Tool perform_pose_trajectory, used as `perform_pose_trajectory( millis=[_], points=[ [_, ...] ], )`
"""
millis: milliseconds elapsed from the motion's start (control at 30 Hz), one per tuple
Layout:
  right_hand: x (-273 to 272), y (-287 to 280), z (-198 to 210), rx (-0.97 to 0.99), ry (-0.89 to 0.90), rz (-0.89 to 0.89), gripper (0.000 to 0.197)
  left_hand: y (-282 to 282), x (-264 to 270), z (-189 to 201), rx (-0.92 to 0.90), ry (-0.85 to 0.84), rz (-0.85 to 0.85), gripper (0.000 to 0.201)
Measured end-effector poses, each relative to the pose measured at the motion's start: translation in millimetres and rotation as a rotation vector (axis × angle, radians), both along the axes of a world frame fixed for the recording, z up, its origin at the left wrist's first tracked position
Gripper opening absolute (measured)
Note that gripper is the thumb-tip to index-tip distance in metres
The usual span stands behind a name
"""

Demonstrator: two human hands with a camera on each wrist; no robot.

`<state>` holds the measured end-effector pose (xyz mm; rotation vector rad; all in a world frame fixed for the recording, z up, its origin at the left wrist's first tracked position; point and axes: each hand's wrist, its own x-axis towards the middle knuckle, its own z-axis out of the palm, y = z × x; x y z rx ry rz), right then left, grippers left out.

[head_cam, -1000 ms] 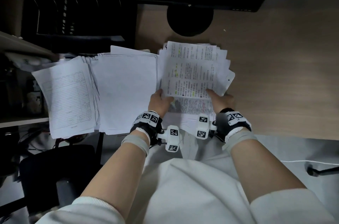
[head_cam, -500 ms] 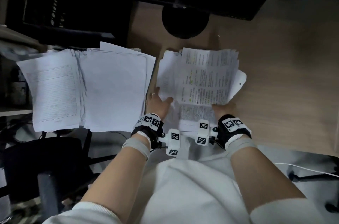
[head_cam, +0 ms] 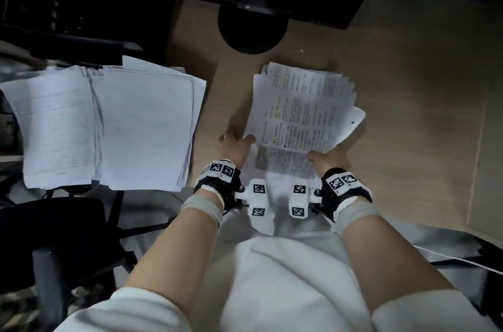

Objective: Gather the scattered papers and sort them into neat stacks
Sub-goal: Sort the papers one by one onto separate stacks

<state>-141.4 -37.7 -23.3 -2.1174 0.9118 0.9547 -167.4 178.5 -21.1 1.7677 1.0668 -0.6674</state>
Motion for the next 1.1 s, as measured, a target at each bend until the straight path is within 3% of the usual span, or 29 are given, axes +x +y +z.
perform_pose_trajectory(
  millis=[100, 233, 300, 367, 567, 667, 833, 900, 967, 1100],
  points=[
    [7.0, 23.6, 0.3, -0.158, 0.024, -0.051, 0.086, 3.3, 0.9, -2.5, -0.086, -0.037, -0.012, 0.088],
    [14.3, 29.2, 2.4, -0.201, 0.034, -0.227, 0.09, 1.8, 2.7, -21.4, -0.193, -0.032, -0.073, 0.075],
    [16.1, 22.9, -1.2, -0.121, -0.001, -0.286, 0.082, -3.6, 5.9, -17.6, -0.215, -0.029, -0.091, 0.082],
    [15.2, 17.2, -1.0, -0.034, -0.01, -0.263, 0.058, -7.2, 12.1, -11.5, -0.2, 0.028, -0.129, 0.08],
    [17.5, 24.4, 2.8, 0.106, -0.015, -0.14, 0.02, -4.9, 17.7, -16.5, -0.13, -0.002, -0.065, 0.05],
    [25.4, 37.7, 31.4, 0.161, -0.077, -0.118, 0.009, -2.6, 24.5, -3.1, -0.091, -0.09, -0.102, 0.037],
    [54.0, 38.4, 85.5, 0.269, -0.338, -0.191, 0.004, 7.2, 51.3, 54.7, -0.013, -0.345, 0.056, 0.024],
    [69.9, 35.4, 105.3, 0.328, -0.482, -0.193, 0.011, 8.1, 62.4, 81.2, 0.004, -0.452, 0.141, 0.034],
    [83.3, 31.8, 122.8, 0.378, -0.557, -0.093, 0.012, 6.9, 68.1, 109.2, 0.033, -0.561, 0.23, 0.045],
    [88.9, 21.7, 139.9, 0.396, -0.607, 0.049, 0.011, 6.0, 63.4, 138.3, 0.016, -0.734, 0.327, 0.048]
  ],
)
